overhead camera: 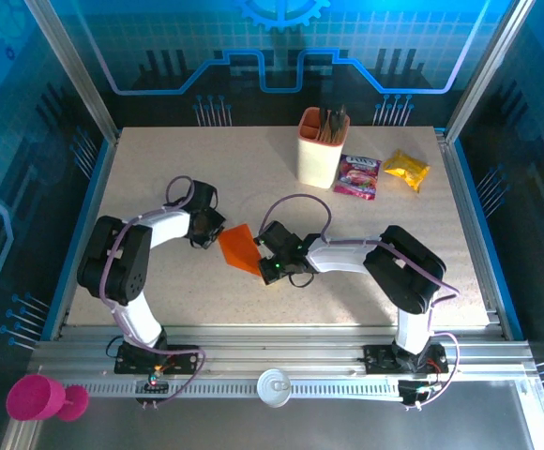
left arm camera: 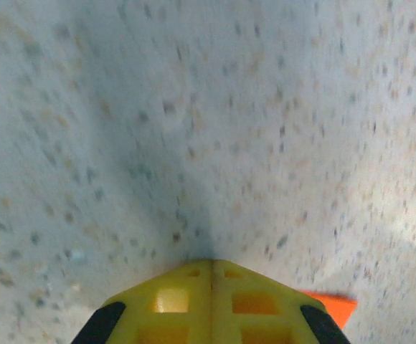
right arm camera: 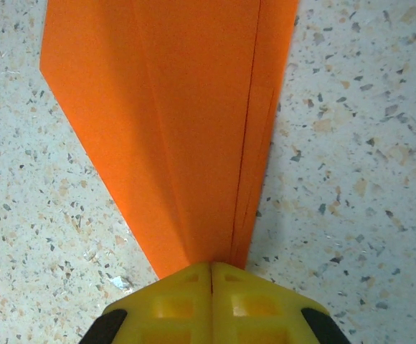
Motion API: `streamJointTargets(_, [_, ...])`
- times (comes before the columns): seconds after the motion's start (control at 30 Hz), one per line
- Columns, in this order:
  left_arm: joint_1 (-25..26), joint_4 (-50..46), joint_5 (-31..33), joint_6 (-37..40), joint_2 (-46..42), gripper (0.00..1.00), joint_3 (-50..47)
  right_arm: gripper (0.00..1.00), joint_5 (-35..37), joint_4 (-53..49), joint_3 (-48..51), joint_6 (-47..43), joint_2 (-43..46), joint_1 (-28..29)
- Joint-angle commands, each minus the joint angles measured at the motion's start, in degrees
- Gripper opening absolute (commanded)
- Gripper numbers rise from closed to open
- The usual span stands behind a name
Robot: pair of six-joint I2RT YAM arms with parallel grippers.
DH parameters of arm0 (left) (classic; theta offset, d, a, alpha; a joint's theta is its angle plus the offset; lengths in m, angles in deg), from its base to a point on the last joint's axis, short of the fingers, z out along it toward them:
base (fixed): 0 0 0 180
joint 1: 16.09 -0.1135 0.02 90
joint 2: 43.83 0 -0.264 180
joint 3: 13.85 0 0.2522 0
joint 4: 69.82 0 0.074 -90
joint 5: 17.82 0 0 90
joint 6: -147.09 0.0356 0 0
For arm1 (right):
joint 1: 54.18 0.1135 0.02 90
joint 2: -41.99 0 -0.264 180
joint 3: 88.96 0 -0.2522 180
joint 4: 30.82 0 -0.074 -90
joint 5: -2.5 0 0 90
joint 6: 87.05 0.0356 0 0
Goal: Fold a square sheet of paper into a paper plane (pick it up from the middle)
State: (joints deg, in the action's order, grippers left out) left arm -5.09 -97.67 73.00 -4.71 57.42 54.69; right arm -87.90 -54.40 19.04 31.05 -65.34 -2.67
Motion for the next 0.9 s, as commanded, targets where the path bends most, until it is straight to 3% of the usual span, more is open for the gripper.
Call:
streamJointTargets(0.0, [-5.22,-5.29,8.82,0.24,3.31,0.0,2.47,0.0,-1.13,-24.46,6.43,0.86,-9.04,3.27])
streamJointTargets(0.2, [-6.6,-5.62,5.25,8.68,0.24,0.0,7.1,0.0,-0.72,-25.12,5.44,0.83,-8.06,3.35])
streamJointTargets(0.4, [2.04,-3.38,-4.4,17.47,-9.63,0.02,3.59,0.0,-0.43,-25.27,3.68,1.16,-5.58,3.34])
streamJointTargets(0.6, [9.69,5.64,-7.58,13.6,-13.69,0.03,-7.65,0.0,-0.73,-24.72,3.21,1.7,-4.82,3.25])
streamJointTargets(0.87, [12.02,12.23,-7.79,11.67,-9.0,0.03,-13.17,0.0,-1.56,-23.66,2.78,2.14,-5.75,3.27])
